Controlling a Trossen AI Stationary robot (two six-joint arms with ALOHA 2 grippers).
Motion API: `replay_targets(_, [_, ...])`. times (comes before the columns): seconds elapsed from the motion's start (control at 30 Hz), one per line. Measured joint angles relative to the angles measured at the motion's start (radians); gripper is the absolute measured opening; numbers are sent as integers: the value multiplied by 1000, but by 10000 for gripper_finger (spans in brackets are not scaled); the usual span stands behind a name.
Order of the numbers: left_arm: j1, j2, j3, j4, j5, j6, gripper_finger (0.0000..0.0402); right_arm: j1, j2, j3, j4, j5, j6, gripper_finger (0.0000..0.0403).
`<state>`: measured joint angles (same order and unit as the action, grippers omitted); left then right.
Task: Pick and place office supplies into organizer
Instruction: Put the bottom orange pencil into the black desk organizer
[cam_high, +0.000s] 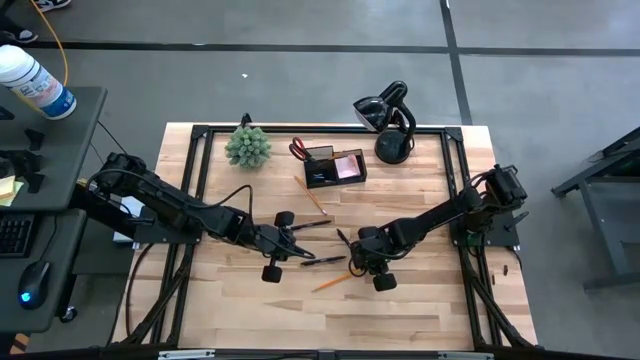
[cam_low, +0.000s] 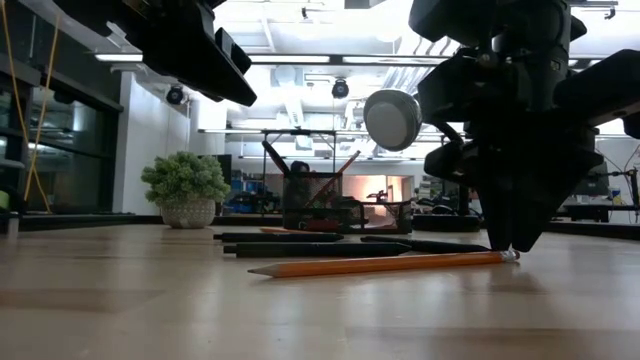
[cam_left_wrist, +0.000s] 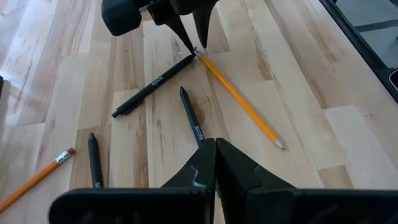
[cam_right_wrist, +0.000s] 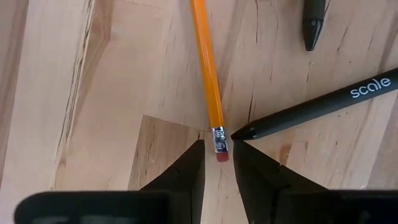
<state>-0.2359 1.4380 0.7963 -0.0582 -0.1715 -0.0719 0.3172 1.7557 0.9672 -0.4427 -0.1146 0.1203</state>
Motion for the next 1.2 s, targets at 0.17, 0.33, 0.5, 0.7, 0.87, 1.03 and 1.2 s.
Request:
replay_targets(0.17, [0,0,0,0,-5,0,1,0,0,0,0,0,-9,78])
replay_targets(0.33, [0,0,0,0,-5,0,1,2,27,3,1,-7,-8,78])
replay_targets(0.5, [0,0,0,1,-5,-1,0,14,27,3,0,21,-7,78])
replay_targets(0.7, [0,0,0,1,-12,0,0,32,28,3,-24,47,-17,50])
replay_targets(0.87, [0,0,0,1,-24,-1,0,39,28,4,-54,38,-17,9])
replay_targets(1.03, [0,0,0,0,-24,-1,0,40,30,29,-129,39,-17,9])
replay_targets(1.2, [0,0,0,-2,-24,-1,1,40,25,78,-192,47,-49,6])
